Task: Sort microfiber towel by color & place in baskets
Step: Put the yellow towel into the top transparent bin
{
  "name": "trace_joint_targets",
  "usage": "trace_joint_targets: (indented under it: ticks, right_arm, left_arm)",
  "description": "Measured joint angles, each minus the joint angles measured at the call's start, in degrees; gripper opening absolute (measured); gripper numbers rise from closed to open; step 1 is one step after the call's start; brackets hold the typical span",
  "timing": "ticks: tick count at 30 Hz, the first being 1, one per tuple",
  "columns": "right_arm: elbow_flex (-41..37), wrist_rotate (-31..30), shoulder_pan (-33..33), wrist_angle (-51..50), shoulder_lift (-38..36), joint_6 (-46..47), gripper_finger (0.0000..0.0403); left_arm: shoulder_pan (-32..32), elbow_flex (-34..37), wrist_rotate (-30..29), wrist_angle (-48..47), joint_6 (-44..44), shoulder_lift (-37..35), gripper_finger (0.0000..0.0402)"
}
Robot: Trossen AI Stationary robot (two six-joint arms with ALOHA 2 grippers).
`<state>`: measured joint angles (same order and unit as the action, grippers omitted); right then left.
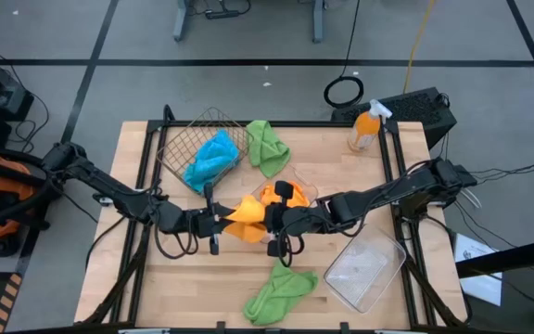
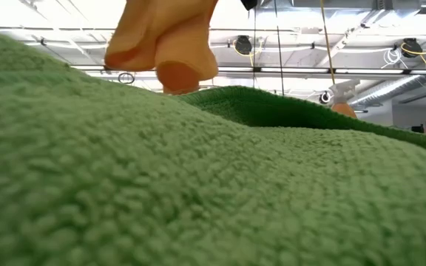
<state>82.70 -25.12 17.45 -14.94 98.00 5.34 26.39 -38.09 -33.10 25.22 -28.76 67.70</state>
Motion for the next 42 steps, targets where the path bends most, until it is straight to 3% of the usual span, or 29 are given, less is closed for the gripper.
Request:
trace_joint_targets:
  ticks: [2,8,17,22,28,33,42]
  right_arm:
    - [0.0,0.0,0.3,-0.1,-0.3,-0.2,0.0010]
    - [0.0,-0.2,1.1,-0.5,-0.5,0.1,0.0012]
    - [0.0,-0.5,2.1,-2.2,-3.0,0.1,0.0004]
    - [0.0,-0.6,2.3,-3.0,-4.2,0.2,0.0003]
    - [0.0,-0.6,2.3,-3.2,-4.2,0.1,0.0003]
    - [0.0,-3.2,2.3,-1.7,-4.2,1.4,0.0003]
    - [0.0,-5.9,2.3,1.6,-4.1,1.6,0.0002]
  left_arm:
    - [-0.1,0.0,-0.2,0.0,1.5,0.0,0.0025]
    - [-0.1,0.0,-2.3,-2.6,7.4,0.0,0.0045]
    - [1.8,0.0,-2.3,-7.6,16.1,0.0,0.0197]
    - [3.7,0.0,-2.6,-7.8,20.2,0.0,0.0242]
    - [5.4,0.0,-2.6,-7.2,23.5,0.0,0.0246]
    - [5.7,0.0,-0.6,-2.9,21.3,0.1,0.0243]
    - [5.5,0.0,3.0,4.3,14.6,1.6,0.0159]
